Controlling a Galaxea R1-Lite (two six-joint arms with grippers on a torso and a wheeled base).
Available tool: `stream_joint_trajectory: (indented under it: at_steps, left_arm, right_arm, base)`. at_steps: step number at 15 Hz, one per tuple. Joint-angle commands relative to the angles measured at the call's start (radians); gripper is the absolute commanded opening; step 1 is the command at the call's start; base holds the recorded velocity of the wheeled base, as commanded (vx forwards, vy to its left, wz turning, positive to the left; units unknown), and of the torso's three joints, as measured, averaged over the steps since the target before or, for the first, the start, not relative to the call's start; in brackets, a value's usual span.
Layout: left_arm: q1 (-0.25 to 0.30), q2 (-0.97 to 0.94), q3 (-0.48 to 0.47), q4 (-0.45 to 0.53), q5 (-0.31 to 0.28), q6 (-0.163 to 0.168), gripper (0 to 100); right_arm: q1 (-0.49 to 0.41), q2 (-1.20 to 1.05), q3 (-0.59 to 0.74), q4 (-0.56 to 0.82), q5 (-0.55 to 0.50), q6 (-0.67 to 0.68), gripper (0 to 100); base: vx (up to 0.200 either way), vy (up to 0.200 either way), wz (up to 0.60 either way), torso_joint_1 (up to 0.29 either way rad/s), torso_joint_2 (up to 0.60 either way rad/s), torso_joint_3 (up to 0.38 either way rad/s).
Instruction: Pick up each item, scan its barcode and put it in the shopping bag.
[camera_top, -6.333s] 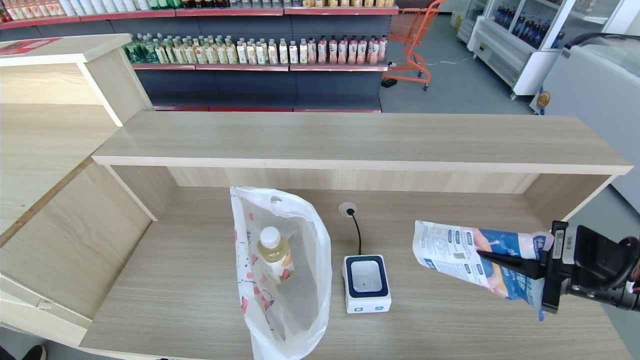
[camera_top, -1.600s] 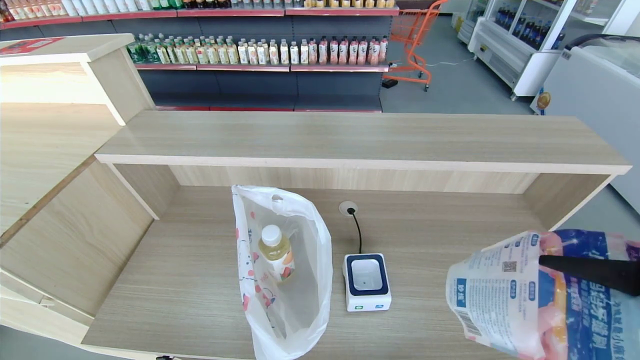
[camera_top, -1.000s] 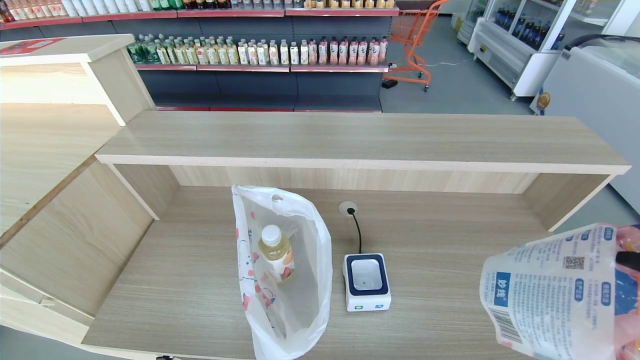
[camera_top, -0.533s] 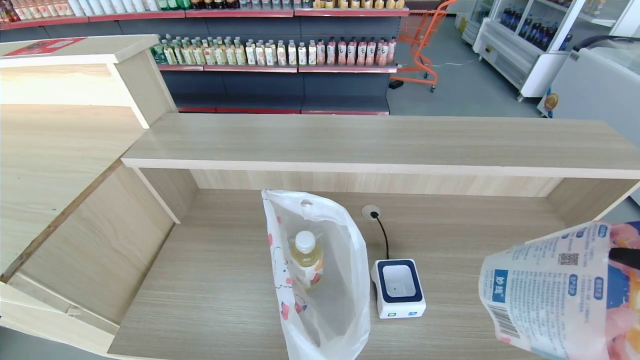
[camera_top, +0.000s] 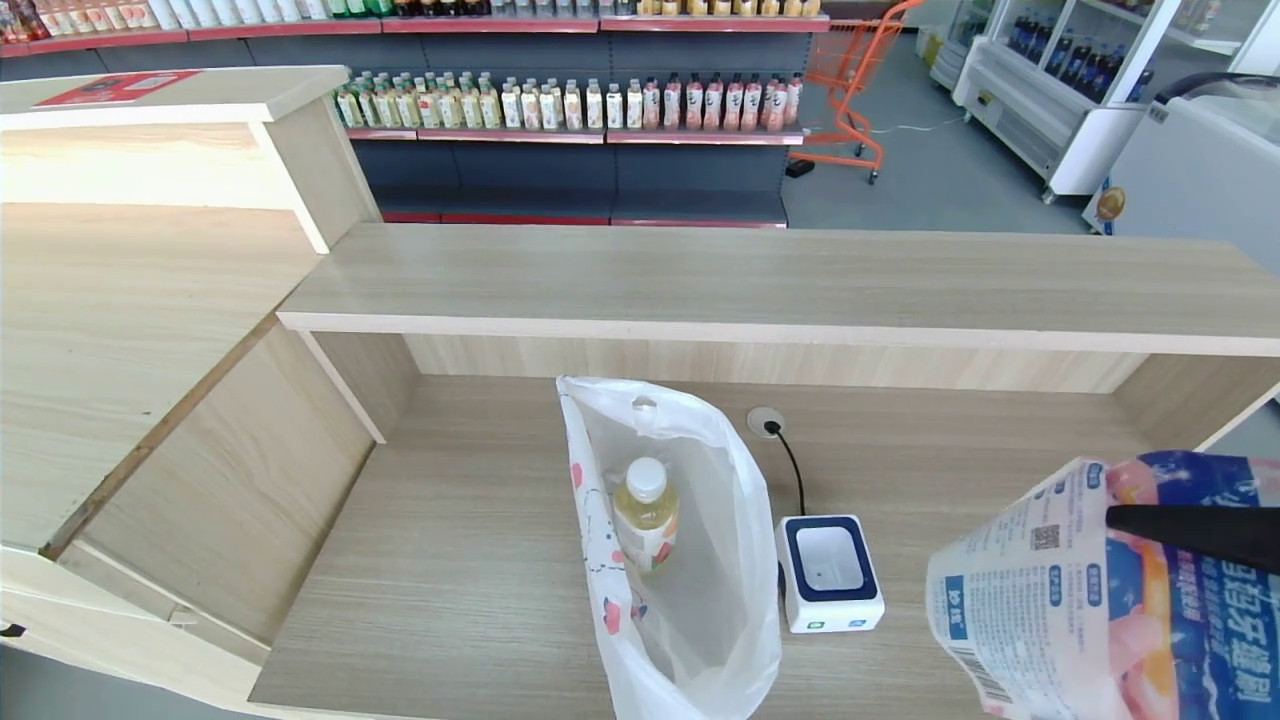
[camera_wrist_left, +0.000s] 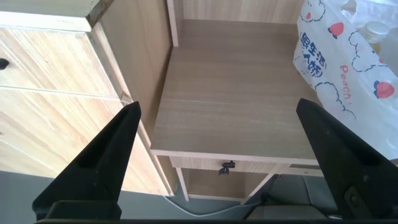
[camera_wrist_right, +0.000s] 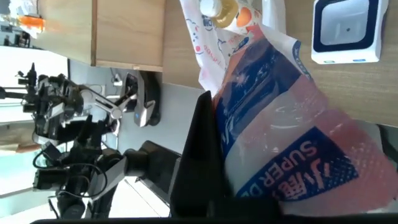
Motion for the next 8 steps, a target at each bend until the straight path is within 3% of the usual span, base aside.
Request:
stream_joint_trajectory:
  at_steps: [1, 3, 8]
  left_arm:
    - [0.001, 0.0, 0.0, 0.0, 0.0, 0.0, 100]
    - [0.001, 0.0, 0.0, 0.0, 0.0, 0.0, 100]
    - [0.001, 0.0, 0.0, 0.0, 0.0, 0.0, 100]
  right_arm:
    - [0.096, 0.11, 0.002, -0.003, -0.009, -0.002, 0]
    - [0.17, 0.225, 0.002, -0.02, -0.057, 0.001, 0]
    - [0.245, 0.581, -0.002, -0.342, -0.06, -0.002, 0]
  base:
    - [0.0, 0.0, 0.0, 0.0, 0.0, 0.0]
    - [0.0, 0.0, 0.0, 0.0, 0.0, 0.0]
    - [0.0, 0.0, 0.0, 0.0, 0.0, 0.0]
